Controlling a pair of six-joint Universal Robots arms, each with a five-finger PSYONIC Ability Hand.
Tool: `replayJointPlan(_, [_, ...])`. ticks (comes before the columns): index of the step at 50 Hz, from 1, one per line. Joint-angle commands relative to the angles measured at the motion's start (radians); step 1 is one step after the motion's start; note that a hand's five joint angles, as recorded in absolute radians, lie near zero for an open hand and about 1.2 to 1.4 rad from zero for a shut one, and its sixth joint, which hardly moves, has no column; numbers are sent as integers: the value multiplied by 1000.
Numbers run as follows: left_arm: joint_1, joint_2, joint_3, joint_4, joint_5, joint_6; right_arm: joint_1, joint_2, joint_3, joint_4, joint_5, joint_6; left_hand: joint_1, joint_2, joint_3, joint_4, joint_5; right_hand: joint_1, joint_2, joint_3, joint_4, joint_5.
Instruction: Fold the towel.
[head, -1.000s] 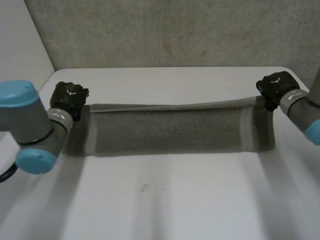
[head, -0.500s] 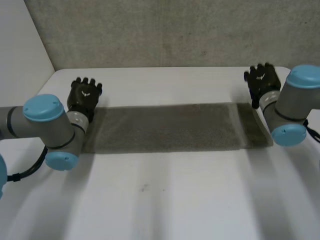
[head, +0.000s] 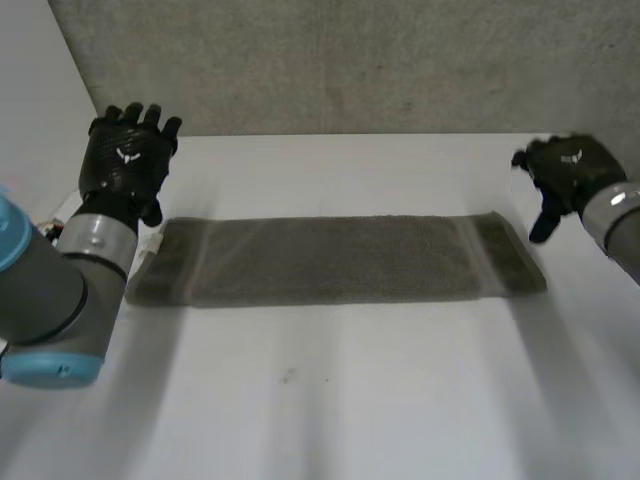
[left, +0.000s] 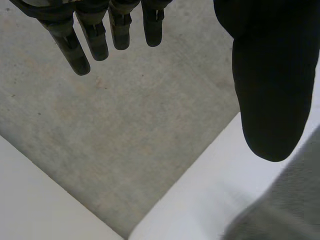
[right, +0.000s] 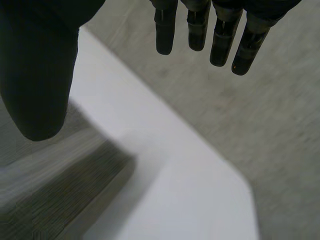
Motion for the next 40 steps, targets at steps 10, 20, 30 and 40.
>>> replayJointPlan(10, [8, 56, -93, -35, 1, -238, -117, 131, 203, -228, -193, -15, -6, 8, 8, 6, -30, 307, 318, 337, 321, 311])
replayJointPlan(20, [5, 56, -113, -36, 4, -238, -122, 212, 174, -256, -200, -64, -6, 8, 8, 6, -30, 377, 388, 407, 392, 382])
replayJointPlan(30, [8, 53, -113, -36, 4, -238, -123, 269, 150, -258, -184, -89, -6, 8, 8, 6, -30, 546, 557, 576, 560, 550])
replayJointPlan(40, [5, 54, -114, -38, 3, -239, -180, 247, 118, -259, -119, -87, -6, 8, 8, 6, -30, 1145, 1156, 1175, 1160, 1150])
